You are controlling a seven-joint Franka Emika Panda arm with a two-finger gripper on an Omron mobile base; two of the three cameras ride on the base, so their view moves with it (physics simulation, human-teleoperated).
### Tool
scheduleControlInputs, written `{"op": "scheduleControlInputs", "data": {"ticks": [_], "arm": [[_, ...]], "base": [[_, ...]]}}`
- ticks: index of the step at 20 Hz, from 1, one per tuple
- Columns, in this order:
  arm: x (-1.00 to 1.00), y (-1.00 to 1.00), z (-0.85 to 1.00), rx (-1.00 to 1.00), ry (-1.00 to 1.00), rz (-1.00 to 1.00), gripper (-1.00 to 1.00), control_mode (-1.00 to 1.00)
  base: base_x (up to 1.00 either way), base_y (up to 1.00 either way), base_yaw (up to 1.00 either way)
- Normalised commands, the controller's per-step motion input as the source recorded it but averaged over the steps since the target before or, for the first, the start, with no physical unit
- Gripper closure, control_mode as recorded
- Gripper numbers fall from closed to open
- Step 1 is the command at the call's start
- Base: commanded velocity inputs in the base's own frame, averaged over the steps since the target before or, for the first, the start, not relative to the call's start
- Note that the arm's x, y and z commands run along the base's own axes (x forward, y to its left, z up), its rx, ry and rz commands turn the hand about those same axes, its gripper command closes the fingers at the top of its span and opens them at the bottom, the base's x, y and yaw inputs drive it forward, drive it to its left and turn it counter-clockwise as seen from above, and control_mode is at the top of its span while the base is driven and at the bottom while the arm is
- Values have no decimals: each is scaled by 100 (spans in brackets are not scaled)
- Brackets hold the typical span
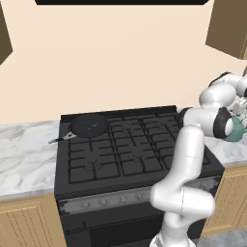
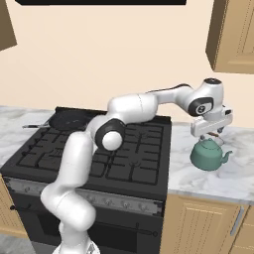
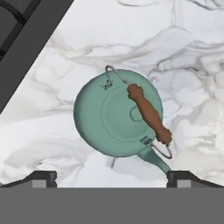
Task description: Pick the kettle from the counter and place it on a stove burner. Then turn the burner on.
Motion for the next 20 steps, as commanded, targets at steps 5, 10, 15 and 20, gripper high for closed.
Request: {"op": "scheduleControlInputs", "data": {"ticks": [5,10,15,20], "arm": [[48,-15,-24,2,1,0,-100,-100],[41,-19,-22,1,2,3,-100,-100],[37,-22,-13,0,0,3,-100,-100],[12,-8,-28,0,5,4,100,-100]], "base": [[0,0,0],[0,0,0],[0,0,0],[0,0,0]]}}
